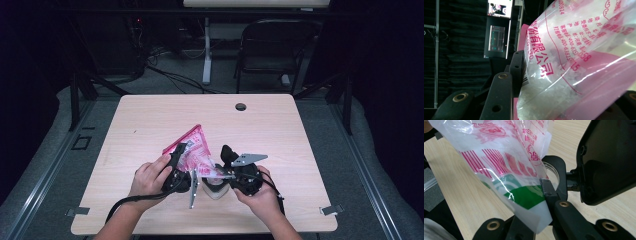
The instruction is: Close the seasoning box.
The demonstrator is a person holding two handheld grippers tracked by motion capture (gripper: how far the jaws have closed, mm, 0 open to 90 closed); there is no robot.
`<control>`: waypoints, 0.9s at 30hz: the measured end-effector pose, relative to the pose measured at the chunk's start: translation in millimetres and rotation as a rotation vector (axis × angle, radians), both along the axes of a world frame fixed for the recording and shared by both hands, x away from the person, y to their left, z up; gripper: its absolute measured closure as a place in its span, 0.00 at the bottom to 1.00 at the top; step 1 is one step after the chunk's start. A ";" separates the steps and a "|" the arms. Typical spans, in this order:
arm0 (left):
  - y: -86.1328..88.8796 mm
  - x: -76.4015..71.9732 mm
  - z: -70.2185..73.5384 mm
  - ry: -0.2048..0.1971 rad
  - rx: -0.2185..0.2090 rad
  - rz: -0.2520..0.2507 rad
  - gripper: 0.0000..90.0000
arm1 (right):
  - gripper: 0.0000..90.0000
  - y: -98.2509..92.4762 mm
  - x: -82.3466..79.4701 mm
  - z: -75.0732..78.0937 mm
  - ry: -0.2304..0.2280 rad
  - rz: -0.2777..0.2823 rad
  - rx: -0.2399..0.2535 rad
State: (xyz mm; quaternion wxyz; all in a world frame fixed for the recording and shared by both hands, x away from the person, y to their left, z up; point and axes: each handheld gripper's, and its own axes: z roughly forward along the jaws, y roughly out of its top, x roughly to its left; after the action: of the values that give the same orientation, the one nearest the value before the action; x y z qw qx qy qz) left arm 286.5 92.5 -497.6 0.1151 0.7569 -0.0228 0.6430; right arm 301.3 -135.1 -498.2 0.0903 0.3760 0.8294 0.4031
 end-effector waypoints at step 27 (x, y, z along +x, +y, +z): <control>-0.6 -1.4 1.6 -0.017 0.014 -0.006 0.73 | 1.00 0.4 -0.4 -0.4 0.002 -0.001 -0.002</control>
State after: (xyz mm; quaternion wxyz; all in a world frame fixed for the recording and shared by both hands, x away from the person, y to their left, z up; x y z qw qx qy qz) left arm 285.0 91.9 -496.0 0.1116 0.7520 -0.0307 0.6489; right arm 301.0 -134.7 -498.6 0.0900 0.3766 0.8299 0.4017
